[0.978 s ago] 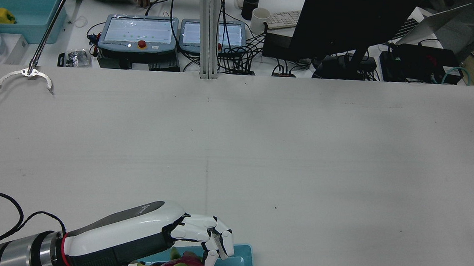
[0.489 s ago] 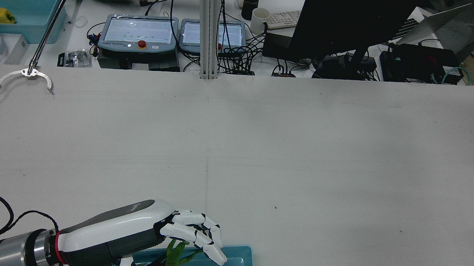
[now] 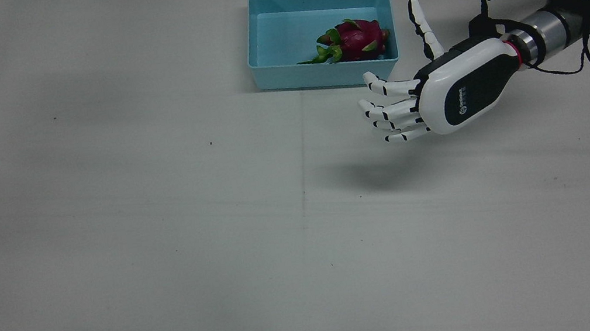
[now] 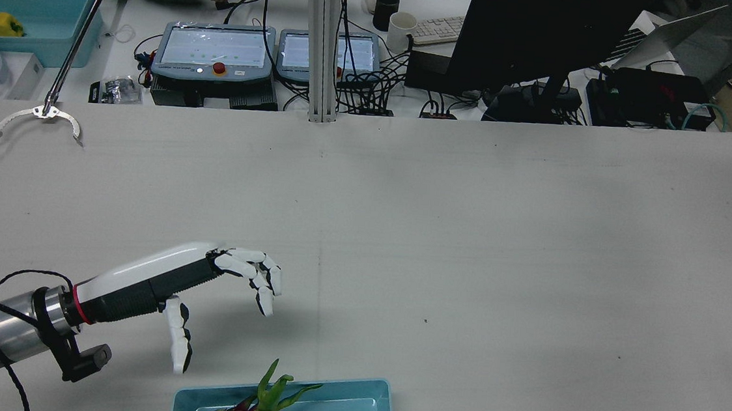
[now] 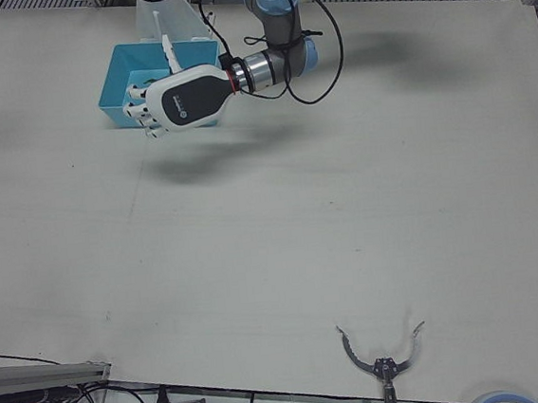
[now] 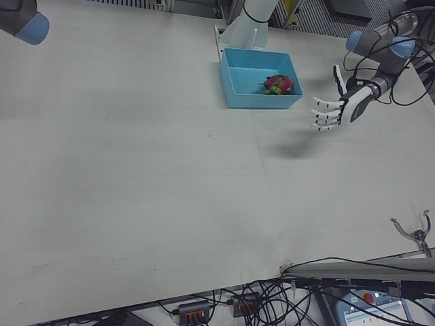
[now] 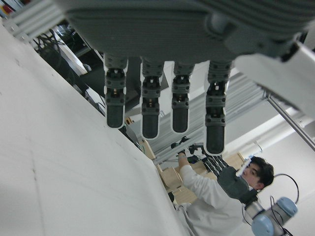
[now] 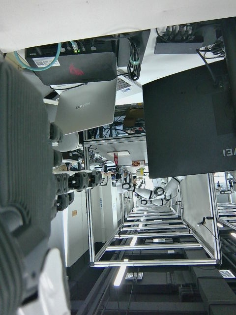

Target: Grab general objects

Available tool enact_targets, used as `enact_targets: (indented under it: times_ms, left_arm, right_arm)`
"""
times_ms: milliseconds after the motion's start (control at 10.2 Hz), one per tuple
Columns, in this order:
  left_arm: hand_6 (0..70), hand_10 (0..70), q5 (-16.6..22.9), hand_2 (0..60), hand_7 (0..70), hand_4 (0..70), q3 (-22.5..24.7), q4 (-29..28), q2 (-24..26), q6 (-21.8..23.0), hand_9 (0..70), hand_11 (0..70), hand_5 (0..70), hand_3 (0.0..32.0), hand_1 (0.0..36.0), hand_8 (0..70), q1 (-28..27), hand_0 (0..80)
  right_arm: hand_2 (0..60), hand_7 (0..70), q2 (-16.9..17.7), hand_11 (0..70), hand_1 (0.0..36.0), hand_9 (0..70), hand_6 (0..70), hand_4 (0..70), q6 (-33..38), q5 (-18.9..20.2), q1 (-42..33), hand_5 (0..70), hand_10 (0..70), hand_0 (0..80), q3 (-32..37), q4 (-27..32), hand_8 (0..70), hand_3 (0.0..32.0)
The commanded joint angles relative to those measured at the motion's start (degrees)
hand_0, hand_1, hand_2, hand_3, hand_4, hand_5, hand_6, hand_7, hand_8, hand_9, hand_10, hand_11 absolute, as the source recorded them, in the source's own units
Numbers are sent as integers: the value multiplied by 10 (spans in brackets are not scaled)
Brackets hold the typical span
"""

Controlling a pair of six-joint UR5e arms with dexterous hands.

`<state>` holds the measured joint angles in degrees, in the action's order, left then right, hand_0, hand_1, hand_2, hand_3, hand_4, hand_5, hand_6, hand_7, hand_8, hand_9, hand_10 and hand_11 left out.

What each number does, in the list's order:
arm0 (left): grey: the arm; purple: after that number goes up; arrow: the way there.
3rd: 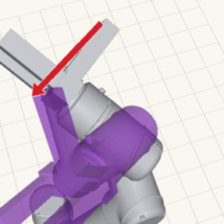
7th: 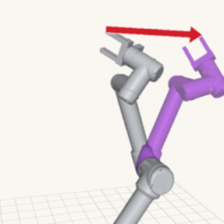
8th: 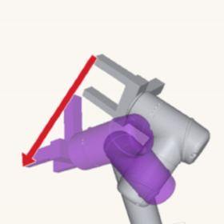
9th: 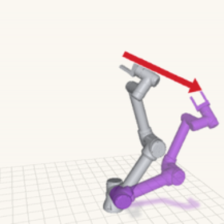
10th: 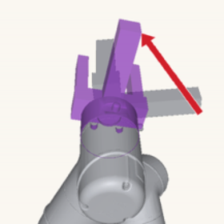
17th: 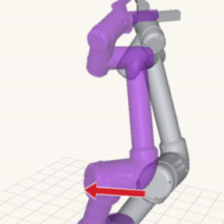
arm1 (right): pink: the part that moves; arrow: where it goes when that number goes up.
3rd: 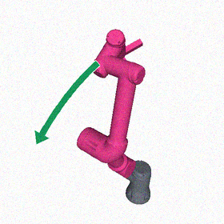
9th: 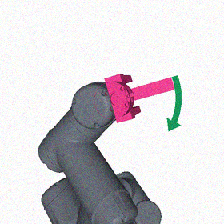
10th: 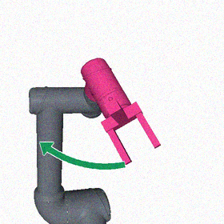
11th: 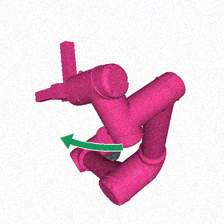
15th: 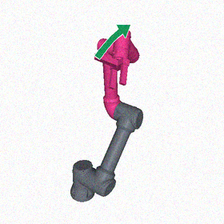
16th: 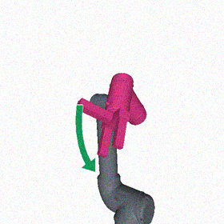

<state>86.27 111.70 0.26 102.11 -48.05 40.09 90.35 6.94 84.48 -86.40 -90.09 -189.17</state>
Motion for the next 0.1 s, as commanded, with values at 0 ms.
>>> enact_targets:
  times_ms: [0]
  left_arm:
    - [278, 193, -2, 0, 380, 398, -103, 7, 29, 67, 291, 267, 348, 0, 0, 332, 109, 334]
  right_arm:
    - [0, 0, 0, 0, 0, 0, 0, 0, 0, 1, 0, 0, 0, 0, 0, 0, 0, 0]
